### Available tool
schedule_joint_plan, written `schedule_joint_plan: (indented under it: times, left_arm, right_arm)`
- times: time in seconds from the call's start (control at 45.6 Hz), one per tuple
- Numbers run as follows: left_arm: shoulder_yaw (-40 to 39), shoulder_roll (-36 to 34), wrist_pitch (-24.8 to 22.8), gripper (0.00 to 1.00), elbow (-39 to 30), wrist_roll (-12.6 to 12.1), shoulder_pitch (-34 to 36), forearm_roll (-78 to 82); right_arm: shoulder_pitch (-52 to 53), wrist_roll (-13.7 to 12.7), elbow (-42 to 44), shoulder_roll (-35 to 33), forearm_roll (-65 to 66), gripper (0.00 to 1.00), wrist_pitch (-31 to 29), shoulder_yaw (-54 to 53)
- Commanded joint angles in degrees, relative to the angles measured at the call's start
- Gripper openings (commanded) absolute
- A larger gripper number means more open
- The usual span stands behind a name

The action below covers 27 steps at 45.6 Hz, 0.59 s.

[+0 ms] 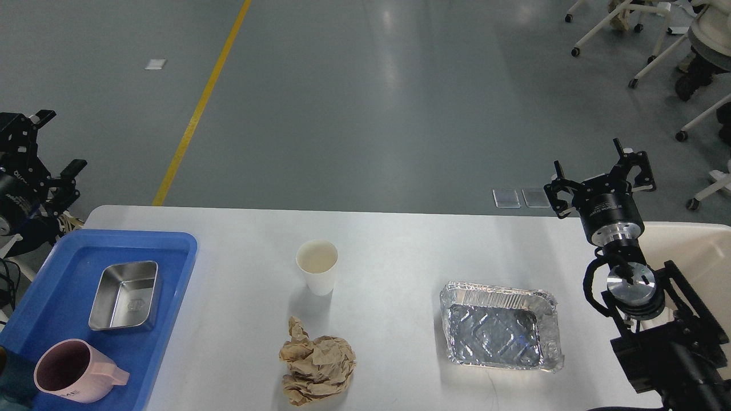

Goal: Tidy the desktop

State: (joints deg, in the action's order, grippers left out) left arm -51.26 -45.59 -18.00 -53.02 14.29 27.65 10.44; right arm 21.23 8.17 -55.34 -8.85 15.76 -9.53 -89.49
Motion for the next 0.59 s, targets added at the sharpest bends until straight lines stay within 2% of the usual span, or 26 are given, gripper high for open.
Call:
schedule_joint_plan:
  times: [0.0,0.131,0.263,0.394,0.57]
  left_arm:
    - [-6.3,7.6,0.4,0.97,0.0,0.3,-5.1,-8.6]
    - [-19.8,16.5,-0.9,0.97,-0.2,0.2,-10.9,-8.6]
    - [-29.2,22.7,-7.8,0.97,-0.9,0.0,-14.9,-8.7]
    - [-31.4,24.2,-9.2,0.97,-0.9,0.0,-15.9,-8.7]
    - [-31.2,24.1,-8.6,0.97,-0.9,-0.1,-16.3,-8.7]
  right_arm:
    - [0.4,0.0,-0.1,-1.8,1.9,1.00,-0.3,2.6]
    - [3.0,0.0,0.1,-5.6,4.0,1.00,-0.6,6.8]
    - [4.9,-0.1,0.0,-12.2,8.9,1.00,-0.9,14.4]
    - [7.9,0.0,0.0,-21.8,19.6,1.00,-0.8,25.7]
    - [11.3,-0.7,-1.5,-23.8,27.8,1.00,-0.6,37.0]
